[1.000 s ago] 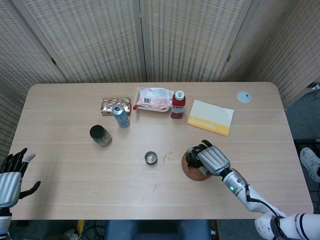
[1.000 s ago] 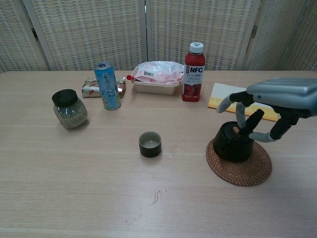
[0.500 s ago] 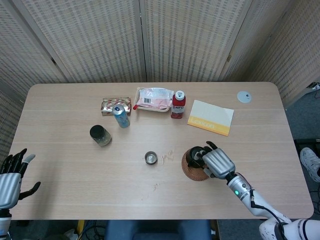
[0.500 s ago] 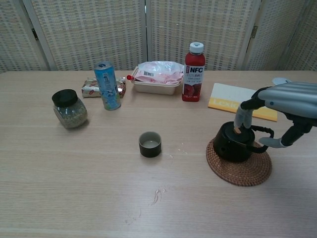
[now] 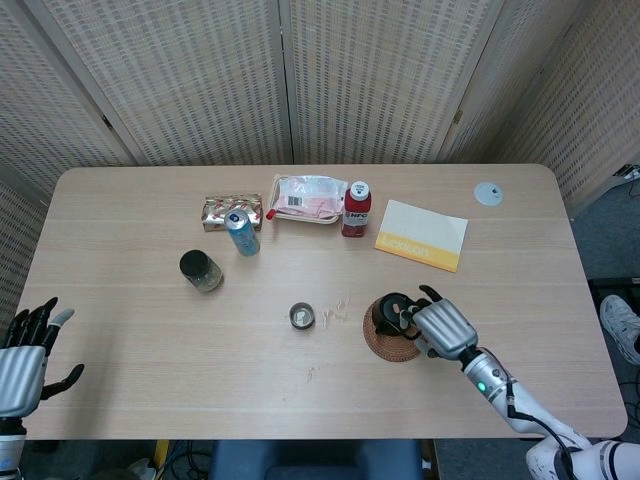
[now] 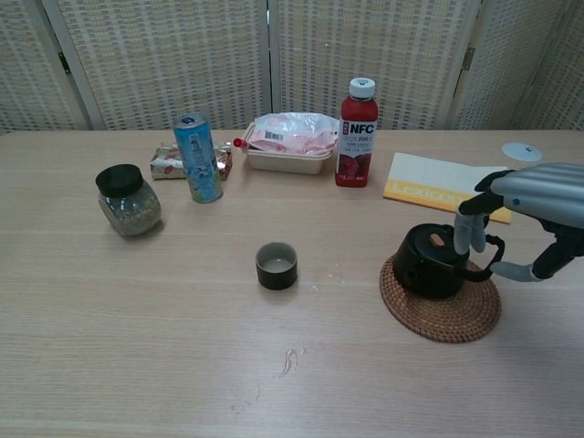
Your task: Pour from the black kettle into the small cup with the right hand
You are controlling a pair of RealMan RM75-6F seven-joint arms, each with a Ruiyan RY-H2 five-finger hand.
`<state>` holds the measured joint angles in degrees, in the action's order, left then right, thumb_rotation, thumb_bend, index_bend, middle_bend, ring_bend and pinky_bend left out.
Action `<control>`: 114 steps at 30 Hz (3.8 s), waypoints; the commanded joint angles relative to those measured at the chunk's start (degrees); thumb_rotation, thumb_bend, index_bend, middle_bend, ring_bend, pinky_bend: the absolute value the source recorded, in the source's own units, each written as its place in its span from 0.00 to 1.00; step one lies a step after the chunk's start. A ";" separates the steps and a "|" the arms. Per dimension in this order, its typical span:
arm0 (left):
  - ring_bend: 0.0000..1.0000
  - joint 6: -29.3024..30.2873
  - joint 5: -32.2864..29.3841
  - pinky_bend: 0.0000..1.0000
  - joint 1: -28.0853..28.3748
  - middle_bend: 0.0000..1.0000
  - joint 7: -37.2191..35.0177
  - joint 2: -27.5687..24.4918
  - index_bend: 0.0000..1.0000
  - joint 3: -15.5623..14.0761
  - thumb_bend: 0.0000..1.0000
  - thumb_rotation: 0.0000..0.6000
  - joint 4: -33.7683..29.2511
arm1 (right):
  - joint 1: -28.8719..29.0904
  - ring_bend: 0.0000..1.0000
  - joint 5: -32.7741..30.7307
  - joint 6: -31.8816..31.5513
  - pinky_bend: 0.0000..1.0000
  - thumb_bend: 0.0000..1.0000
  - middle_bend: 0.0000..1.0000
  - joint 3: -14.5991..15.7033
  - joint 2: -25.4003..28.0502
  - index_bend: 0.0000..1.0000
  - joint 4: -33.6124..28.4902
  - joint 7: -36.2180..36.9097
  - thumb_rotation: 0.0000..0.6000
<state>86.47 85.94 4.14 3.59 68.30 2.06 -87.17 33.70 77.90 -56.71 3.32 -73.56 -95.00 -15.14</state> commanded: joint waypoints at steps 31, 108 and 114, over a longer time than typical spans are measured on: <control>0.07 -0.72 -0.08 0.02 -0.01 0.01 0.54 0.03 0.15 -0.39 0.24 1.00 -1.19 | -1.71 0.33 4.82 0.09 0.00 0.00 0.51 -1.13 -2.65 0.52 5.41 1.31 0.66; 0.07 -1.07 -0.54 0.02 -0.25 0.01 -0.57 1.43 0.15 -0.47 0.24 1.00 0.80 | -0.64 0.49 1.38 6.57 0.00 0.00 0.59 0.04 -5.07 0.59 8.01 -7.85 0.66; 0.07 -1.00 -0.67 0.02 -0.40 0.01 -0.75 1.42 0.15 -0.49 0.24 1.00 0.94 | -0.77 0.55 1.08 6.56 0.00 0.00 0.64 -0.09 -5.56 0.65 8.41 -7.56 0.68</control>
<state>85.47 85.28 3.74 2.84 69.72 1.56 -86.23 32.95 79.02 -50.12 3.28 -79.06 -86.64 -22.75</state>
